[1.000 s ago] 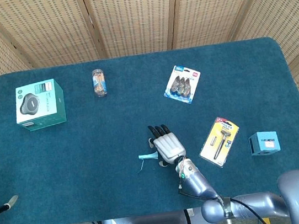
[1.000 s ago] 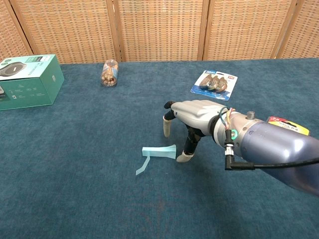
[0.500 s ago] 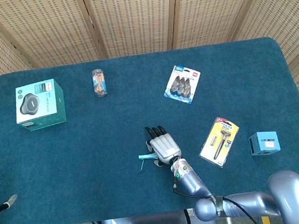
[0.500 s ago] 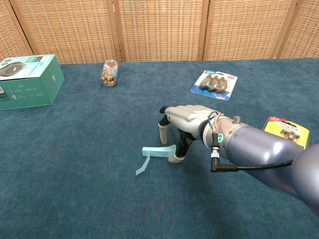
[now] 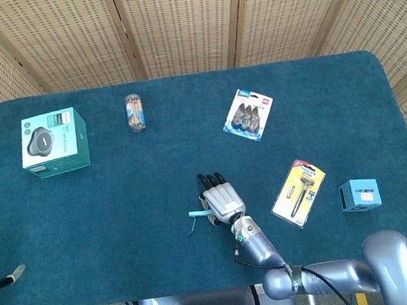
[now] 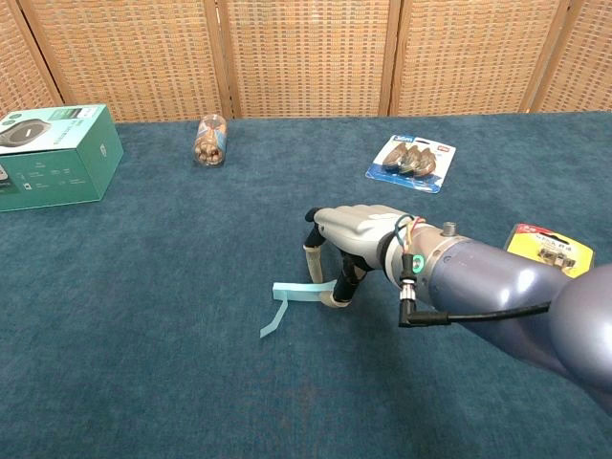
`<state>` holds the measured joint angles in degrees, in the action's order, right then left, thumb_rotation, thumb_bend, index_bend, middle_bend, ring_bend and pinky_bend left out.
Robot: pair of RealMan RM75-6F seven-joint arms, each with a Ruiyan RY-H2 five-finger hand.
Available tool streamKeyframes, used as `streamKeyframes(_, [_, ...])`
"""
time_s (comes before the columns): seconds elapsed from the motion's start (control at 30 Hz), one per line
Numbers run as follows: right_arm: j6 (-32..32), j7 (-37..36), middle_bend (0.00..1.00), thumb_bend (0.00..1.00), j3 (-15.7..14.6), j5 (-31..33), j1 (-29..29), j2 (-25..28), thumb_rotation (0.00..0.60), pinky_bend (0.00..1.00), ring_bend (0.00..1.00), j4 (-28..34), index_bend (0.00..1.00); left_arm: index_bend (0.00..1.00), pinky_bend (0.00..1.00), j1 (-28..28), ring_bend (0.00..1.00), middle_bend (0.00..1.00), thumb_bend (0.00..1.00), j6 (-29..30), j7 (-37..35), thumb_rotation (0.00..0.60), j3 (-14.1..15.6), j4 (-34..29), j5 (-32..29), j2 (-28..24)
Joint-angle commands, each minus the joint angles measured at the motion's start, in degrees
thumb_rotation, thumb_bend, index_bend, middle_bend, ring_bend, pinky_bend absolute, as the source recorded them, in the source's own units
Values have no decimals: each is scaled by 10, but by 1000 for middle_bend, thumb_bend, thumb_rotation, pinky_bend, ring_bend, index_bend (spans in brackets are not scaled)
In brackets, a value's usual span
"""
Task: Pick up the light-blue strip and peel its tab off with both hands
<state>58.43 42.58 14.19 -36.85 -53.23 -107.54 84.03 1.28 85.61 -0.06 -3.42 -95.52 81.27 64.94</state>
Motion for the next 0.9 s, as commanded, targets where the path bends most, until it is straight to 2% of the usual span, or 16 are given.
streamKeyframes(0.03, [2, 5, 0, 388, -1, 6, -3, -1, 600, 0, 0, -1, 533, 0, 0, 1, 0, 0, 0, -1, -1, 600, 1, 0, 1, -1])
streamKeyframes(0.3, [4, 10, 0, 401, -3, 18, -7, -3, 600, 0, 0, -5, 552, 0, 0, 4, 0, 0, 0, -7, -4, 600, 3, 5, 3, -5])
streamKeyframes(0.5, [9, -12, 26, 512, 0, -4, -4, -6, 600, 0, 0, -3, 629, 0, 0, 4, 0, 0, 0, -6, -7, 600, 3, 8, 5, -7])
streamKeyframes(0.6, [5, -24, 45, 529, 9, -3, -3, 3, 600, 0, 0, 16, 641, 0, 0, 8, 0, 0, 0, 1, -12, 600, 3, 18, 22, -5])
streamKeyframes(0.73, [2, -18, 66, 545, 22, 25, -6, 27, 600, 0, 0, 56, 644, 0, 0, 20, 0, 0, 0, 27, -13, 600, 6, 63, 86, -1])
streamKeyframes(0.9, [4, 21, 92, 566, 50, 136, -30, 62, 600, 0, 0, 115, 648, 0, 0, 58, 0, 0, 0, 69, -11, 600, 7, 147, 199, -2])
